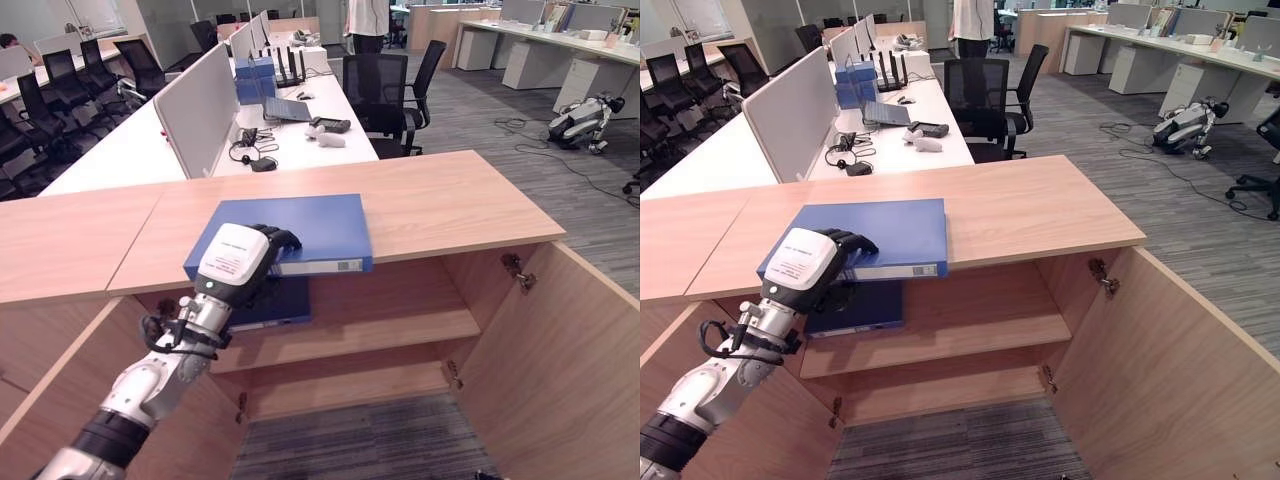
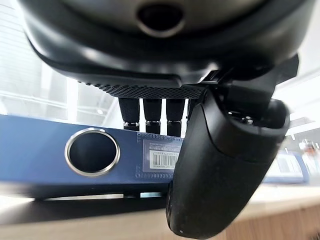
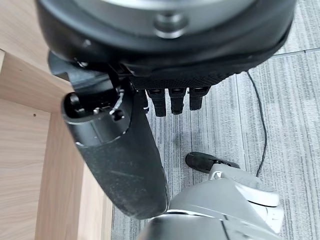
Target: Put the empty folder in the office cabinet
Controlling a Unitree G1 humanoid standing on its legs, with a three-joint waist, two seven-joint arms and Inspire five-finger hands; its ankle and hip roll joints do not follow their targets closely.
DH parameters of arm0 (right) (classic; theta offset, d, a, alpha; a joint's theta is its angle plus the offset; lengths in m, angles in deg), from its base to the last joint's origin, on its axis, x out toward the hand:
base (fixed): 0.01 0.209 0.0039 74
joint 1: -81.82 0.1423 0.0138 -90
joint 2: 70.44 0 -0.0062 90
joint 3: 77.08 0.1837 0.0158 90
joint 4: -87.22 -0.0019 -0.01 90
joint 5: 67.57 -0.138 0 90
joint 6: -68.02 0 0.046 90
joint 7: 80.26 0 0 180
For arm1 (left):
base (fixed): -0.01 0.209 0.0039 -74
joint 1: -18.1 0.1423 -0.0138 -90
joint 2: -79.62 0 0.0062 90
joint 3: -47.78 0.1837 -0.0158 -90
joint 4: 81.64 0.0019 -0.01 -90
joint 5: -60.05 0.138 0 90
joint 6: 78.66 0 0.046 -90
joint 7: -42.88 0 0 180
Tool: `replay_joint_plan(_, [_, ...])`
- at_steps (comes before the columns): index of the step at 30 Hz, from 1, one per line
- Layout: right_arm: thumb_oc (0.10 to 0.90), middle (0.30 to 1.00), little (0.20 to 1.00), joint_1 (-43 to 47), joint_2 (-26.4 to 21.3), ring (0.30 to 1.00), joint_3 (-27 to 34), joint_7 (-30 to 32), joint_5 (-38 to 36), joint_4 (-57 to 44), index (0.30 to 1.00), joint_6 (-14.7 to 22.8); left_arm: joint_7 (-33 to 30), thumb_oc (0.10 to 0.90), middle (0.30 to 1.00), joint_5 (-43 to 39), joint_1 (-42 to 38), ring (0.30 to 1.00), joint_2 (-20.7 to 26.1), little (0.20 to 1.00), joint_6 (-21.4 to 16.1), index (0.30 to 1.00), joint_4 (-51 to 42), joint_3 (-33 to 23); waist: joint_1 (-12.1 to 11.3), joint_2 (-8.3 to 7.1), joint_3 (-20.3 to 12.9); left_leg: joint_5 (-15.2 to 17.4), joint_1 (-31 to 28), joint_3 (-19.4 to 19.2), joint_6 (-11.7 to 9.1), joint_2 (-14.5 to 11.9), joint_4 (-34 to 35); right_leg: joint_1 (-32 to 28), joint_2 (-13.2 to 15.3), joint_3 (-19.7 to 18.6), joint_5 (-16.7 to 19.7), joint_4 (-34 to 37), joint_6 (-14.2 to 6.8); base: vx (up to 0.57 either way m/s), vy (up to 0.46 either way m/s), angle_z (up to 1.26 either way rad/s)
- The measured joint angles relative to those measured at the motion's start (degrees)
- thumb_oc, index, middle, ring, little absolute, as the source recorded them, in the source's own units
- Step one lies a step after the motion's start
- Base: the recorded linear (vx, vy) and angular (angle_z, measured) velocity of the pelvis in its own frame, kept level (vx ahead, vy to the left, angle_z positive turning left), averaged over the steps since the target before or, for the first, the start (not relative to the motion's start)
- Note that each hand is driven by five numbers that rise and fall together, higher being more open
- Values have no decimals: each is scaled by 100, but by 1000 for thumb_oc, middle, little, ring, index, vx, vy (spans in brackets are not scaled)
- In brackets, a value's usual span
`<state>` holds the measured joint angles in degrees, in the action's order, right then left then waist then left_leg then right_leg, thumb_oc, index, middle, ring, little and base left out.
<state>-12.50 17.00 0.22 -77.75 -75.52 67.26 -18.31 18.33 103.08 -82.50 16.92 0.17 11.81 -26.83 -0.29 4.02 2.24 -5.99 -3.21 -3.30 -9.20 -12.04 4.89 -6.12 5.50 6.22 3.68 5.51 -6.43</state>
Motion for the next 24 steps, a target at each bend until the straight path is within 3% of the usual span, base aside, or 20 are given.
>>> replay_joint_plan(9, [800, 900, 900, -10, -7, 900, -1, 3, 0, 7, 900, -9, 24, 400, 300, -48, 21, 300, 0, 300, -4, 300, -143, -52, -10, 18, -18, -11, 0, -18, 18, -8, 0, 6, -7, -20, 20, 1, -20, -9, -4, -1])
replay_joint_plan(13, [800, 900, 900, -9, -3, 900, 3, 6, -2, 4, 900, -22, 244, 400, 300, -589, 462, 300, -658, 300, -22, 300, -651, -503, -14, 20, -18, -17, -1, -6, 27, -6, 0, 0, -6, -12, 17, 1, -22, 0, 0, 0])
replay_joint_plan(15, [800, 900, 900, -10, -3, 900, 17, 6, -6, -3, 900, -30, 536, 400, 300, -1276, 852, 300, -1026, 300, -78, 300, -1160, -717, -26, 26, -18, -33, -4, 1, 52, -3, 0, -3, -3, -6, 11, 1, -25, -4, -2, 2])
replay_joint_plan(18, [800, 900, 900, -20, -9, 900, 76, -6, -63, -11, 900, -60, 1336, 400, 300, -3566, 1348, 300, -1483, 300, -549, 300, -2095, -854, -170, 81, -22, -31, -9, 54, 60, 2, -4, -47, 0, 51, -22, 0, 3, 1, 0, 7])
replay_joint_plan(19, [800, 900, 900, -11, -14, 900, 80, -9, -82, -13, 900, -63, 1450, 400, 300, -3863, 1382, 300, -1545, 300, -539, 300, -2163, -899, -177, 86, -21, -30, -7, 54, 59, 4, -1, -51, 3, 52, -22, 0, 2, -30, 6, 6])
replay_joint_plan(21, [800, 900, 900, 26, -15, 900, 172, -64, -172, -12, 900, -86, 1941, 400, 300, -5534, 1466, 300, -1839, 300, -517, 300, -2264, -941, -182, 126, -9, -8, -10, 76, 34, 20, -2, -69, 17, 77, -20, 0, 0, -45, 0, 5])
replay_joint_plan(24, [800, 900, 900, 83, -38, 900, 176, -118, -184, -12, 900, -114, 2540, 400, 300, -7147, 1544, 300, -2012, 300, -302, 300, -2263, -851, -187, 188, 19, -8, 1, 82, 35, 14, 0, -63, 19, 80, -14, 1, 0, 0, 0, 0])
